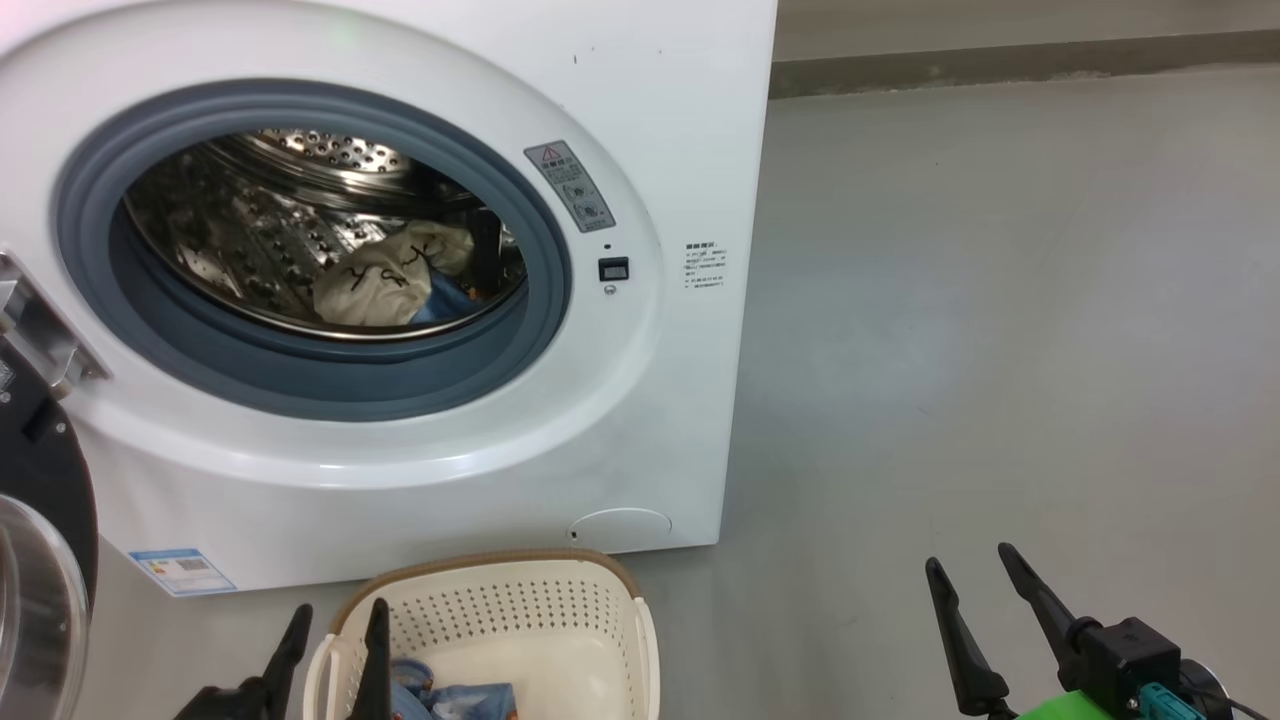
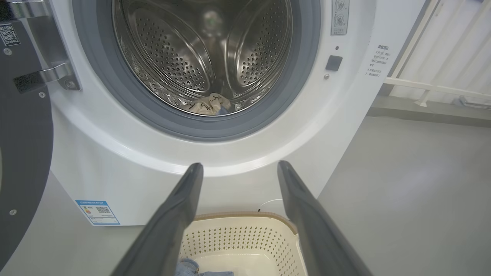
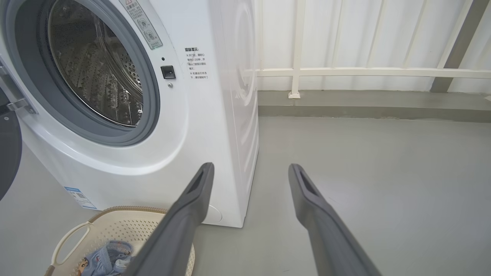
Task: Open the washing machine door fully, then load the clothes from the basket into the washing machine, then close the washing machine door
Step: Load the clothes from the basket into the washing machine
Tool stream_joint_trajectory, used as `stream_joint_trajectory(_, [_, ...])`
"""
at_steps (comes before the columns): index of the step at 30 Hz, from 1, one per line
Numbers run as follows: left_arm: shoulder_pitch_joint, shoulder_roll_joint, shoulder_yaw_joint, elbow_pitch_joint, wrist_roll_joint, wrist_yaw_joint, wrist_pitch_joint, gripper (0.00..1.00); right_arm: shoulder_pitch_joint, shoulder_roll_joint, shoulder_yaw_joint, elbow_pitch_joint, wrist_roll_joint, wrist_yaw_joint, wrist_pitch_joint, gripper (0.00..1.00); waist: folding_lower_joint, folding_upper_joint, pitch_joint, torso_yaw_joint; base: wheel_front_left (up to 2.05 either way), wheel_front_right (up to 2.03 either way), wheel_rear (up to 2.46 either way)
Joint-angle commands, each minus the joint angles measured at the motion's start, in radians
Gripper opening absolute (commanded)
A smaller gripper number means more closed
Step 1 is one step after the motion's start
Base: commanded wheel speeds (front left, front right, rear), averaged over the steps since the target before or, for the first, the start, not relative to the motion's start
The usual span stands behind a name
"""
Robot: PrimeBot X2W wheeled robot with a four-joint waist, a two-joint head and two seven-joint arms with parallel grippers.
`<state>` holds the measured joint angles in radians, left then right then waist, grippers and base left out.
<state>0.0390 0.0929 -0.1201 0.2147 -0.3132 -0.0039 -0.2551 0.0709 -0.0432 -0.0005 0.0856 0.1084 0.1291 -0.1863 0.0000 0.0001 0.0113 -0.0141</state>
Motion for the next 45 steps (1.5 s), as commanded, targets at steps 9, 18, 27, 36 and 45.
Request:
stream_joint_trajectory(9, [0.010, -0.003, 0.021, -0.040, 0.009, 0.019, -0.006, 1.00, -0.001, -0.007, 0.039, -0.034, 0.012, 0.002, 0.003, 1.00, 0.0000, -0.0001, -0.016, 0.000, 0.00, 0.00, 0.00])
stream_joint_trajectory(18, [0.014, -0.002, 0.021, -0.039, 0.008, 0.016, -0.006, 1.00, 0.005, -0.007, 0.049, -0.029, 0.015, 0.002, 0.001, 1.00, 0.0000, -0.0001, -0.022, -0.001, 0.00, 0.00, 0.00])
stream_joint_trajectory(27, [0.017, 0.003, 0.027, -0.039, 0.005, 0.015, -0.006, 1.00, 0.004, -0.007, 0.054, -0.025, 0.016, 0.002, 0.000, 1.00, 0.0000, -0.0001, -0.025, -0.004, 0.00, 0.00, 0.00])
stream_joint_trajectory(36, [0.014, 0.003, 0.026, -0.036, 0.007, 0.014, -0.007, 1.00, 0.002, -0.007, 0.052, -0.022, 0.018, 0.002, -0.003, 1.00, 0.0000, -0.0001, -0.022, -0.003, 0.00, 0.00, 0.00])
stream_joint_trajectory(45, [0.011, -0.001, 0.024, -0.032, 0.008, 0.013, -0.007, 1.00, -0.001, -0.007, 0.051, -0.023, 0.015, 0.002, -0.001, 1.00, 0.0000, -0.0001, -0.011, -0.001, 0.00, 0.00, 0.00])
